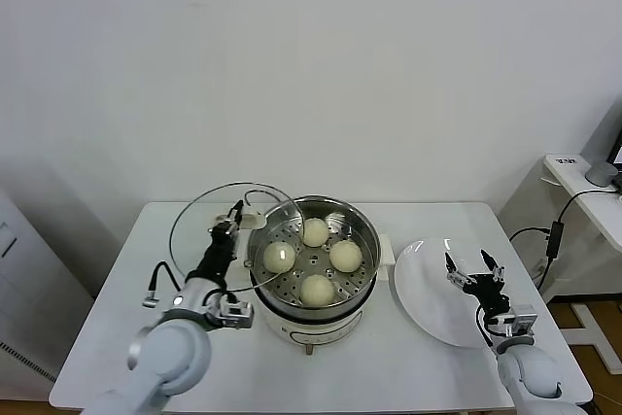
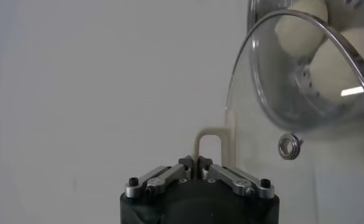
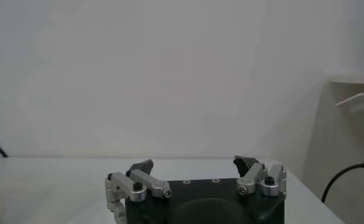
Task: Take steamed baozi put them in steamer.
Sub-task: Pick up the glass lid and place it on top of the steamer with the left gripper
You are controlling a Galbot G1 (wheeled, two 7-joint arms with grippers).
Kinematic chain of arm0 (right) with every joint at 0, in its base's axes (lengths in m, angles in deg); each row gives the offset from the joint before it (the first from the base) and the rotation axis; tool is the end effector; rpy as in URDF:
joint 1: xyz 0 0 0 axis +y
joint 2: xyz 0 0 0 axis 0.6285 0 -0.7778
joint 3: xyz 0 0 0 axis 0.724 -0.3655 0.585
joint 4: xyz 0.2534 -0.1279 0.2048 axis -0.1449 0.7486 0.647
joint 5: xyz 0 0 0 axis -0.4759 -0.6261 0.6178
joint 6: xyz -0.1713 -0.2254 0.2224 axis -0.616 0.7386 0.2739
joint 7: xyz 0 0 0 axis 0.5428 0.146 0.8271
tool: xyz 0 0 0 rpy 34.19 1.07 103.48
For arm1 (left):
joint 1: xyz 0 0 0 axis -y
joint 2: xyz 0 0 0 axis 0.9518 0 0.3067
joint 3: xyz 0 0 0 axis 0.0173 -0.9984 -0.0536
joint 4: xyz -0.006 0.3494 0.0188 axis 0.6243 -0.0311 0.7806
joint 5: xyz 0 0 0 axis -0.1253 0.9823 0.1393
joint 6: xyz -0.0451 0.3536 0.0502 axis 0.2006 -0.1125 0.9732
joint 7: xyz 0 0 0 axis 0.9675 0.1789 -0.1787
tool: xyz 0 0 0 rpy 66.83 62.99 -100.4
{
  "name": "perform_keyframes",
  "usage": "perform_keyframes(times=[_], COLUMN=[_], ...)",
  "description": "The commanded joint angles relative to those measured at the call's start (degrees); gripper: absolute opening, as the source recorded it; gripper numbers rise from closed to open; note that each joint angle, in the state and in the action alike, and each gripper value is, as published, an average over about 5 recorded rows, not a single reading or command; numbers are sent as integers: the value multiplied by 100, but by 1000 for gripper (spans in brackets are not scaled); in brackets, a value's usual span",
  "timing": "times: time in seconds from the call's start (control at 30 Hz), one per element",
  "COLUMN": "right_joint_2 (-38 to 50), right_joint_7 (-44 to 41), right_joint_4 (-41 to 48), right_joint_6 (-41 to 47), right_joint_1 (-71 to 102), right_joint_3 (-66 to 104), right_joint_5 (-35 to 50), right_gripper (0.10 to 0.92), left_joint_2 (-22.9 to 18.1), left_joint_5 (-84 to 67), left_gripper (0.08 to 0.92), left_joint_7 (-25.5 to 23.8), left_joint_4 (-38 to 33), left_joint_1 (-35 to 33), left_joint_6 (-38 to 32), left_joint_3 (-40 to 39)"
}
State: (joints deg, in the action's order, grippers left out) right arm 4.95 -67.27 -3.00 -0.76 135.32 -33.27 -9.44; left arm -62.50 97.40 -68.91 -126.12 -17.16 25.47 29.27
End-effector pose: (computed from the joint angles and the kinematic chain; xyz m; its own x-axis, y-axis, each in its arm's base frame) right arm 0.3096 -0.2043 -0.4045 -0.9959 -0.0115 0.0898 -0.0135 0.9997 -0.0216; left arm 0.2851 -0.0327 -0.2254 -0.9877 0.1522 -0.0344 -0.0382 -0.0218 0.9990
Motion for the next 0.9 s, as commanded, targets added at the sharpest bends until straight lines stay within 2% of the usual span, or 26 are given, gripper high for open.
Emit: perform_keyframes(times=[0.03,0.27,0.9], right_joint_2=[4,-20,-101], right_joint_7=[-2,-6,-22], right_joint_4=[40,113,248], right_joint_6=[-8,-21,-35], right_joint_1=[-18,-24,-61], right_joint_3=[-9,-7,-16], right_joint_5=[-3,-11,-47], right_gripper=[823,823,823], left_joint_2=[-666,-982,-1251], left_joint_5=[531,609,668], left_gripper=[112,112,112], left_joint_7=[-212,-216,-149], left_joint_4=[140,380,833], left_joint_1=[438,621,798], left_joint_6=[624,650,618], left_joint_3=[-843,-1104,-1579])
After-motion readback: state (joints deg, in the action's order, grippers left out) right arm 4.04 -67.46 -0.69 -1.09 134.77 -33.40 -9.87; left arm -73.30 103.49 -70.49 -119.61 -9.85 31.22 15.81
